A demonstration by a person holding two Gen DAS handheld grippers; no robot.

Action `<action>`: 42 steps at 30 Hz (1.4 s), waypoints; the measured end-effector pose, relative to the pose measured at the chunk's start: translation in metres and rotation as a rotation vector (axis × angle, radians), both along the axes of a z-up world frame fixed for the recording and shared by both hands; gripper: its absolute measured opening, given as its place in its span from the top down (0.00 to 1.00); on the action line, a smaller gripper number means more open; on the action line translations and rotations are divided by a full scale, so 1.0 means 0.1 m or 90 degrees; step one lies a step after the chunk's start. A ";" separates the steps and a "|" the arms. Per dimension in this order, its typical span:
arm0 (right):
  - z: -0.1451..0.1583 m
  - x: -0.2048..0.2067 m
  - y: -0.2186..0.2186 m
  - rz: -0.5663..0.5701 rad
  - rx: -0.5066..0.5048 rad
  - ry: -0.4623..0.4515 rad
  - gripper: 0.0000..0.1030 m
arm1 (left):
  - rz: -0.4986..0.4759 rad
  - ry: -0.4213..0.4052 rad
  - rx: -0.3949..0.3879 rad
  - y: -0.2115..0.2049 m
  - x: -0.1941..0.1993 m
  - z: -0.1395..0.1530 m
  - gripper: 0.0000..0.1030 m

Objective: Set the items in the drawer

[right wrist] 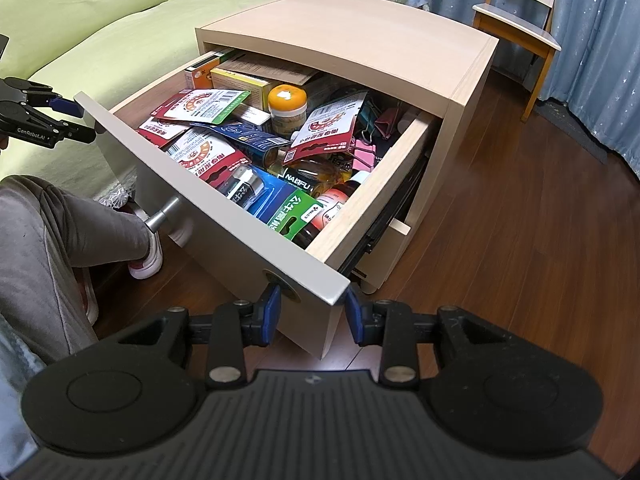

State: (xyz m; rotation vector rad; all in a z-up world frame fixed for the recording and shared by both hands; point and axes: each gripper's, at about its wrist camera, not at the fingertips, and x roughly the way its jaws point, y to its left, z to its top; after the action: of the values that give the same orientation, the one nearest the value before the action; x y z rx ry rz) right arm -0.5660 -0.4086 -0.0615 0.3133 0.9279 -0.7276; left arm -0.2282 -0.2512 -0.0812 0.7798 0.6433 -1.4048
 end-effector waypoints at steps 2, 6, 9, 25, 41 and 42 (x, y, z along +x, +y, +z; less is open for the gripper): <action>0.00 0.00 0.01 0.000 -0.001 0.000 0.70 | 0.000 0.000 -0.001 0.00 0.00 0.00 0.38; 0.00 -0.01 0.01 0.000 -0.002 0.000 0.70 | 0.002 0.000 -0.002 0.00 -0.01 0.00 0.38; 0.00 -0.01 0.01 0.000 -0.003 0.000 0.70 | 0.002 0.000 -0.003 0.01 -0.01 0.00 0.38; 0.00 -0.01 0.02 -0.001 -0.003 -0.001 0.70 | 0.000 0.002 -0.006 0.02 0.02 0.00 0.38; 0.00 -0.02 0.02 0.001 -0.007 -0.001 0.70 | -0.001 0.002 -0.007 0.02 0.02 -0.01 0.38; 0.00 -0.02 0.03 0.002 -0.007 -0.001 0.70 | -0.002 0.002 -0.007 0.03 0.02 -0.01 0.38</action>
State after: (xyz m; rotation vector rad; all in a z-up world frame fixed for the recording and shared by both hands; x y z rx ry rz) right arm -0.5678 -0.4060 -0.0611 0.3026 0.9222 -0.7299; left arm -0.2266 -0.2486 -0.0827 0.7699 0.6365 -1.4112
